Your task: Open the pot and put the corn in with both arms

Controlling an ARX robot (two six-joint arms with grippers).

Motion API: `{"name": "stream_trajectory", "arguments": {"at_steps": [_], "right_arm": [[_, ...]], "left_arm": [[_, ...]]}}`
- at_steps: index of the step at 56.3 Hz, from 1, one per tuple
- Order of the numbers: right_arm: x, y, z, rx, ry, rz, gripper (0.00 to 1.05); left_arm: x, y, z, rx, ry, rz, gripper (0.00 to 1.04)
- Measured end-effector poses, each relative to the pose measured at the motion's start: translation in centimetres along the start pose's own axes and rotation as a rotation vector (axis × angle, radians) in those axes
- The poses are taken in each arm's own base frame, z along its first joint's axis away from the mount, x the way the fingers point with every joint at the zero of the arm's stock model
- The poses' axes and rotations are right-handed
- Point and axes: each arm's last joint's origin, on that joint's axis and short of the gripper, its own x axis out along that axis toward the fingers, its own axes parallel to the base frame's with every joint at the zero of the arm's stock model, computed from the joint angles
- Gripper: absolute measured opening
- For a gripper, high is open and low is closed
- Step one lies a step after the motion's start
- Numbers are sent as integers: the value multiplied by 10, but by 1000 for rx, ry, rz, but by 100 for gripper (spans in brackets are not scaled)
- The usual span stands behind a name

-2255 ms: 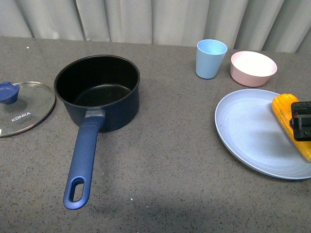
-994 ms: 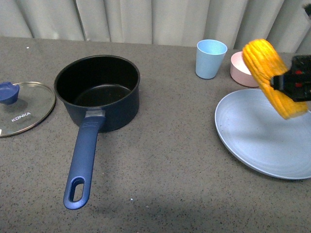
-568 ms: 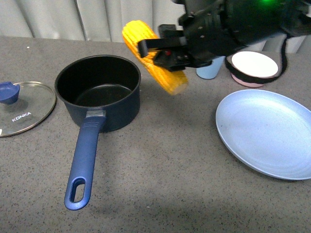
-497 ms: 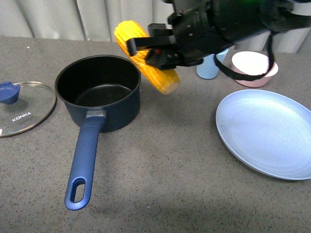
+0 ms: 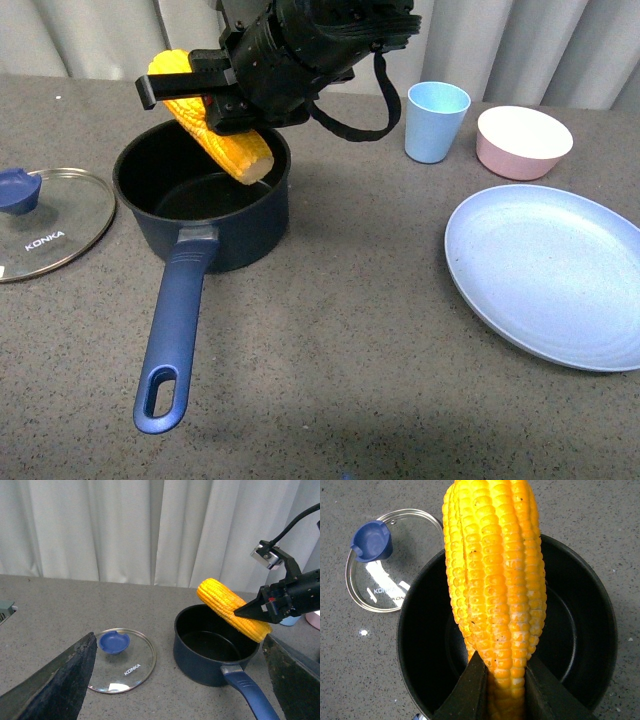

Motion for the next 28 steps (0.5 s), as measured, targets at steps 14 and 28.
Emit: {"name": "stream_trajectory", "arguments": {"at_steps": [14, 28], "right_arm": [[7, 6, 1, -6, 21, -8, 39], [7, 5, 0, -4, 25, -12, 89]], "left_arm": [[0, 0, 0, 0, 0, 0, 98], [0, 0, 0, 0, 0, 0, 98]]}}
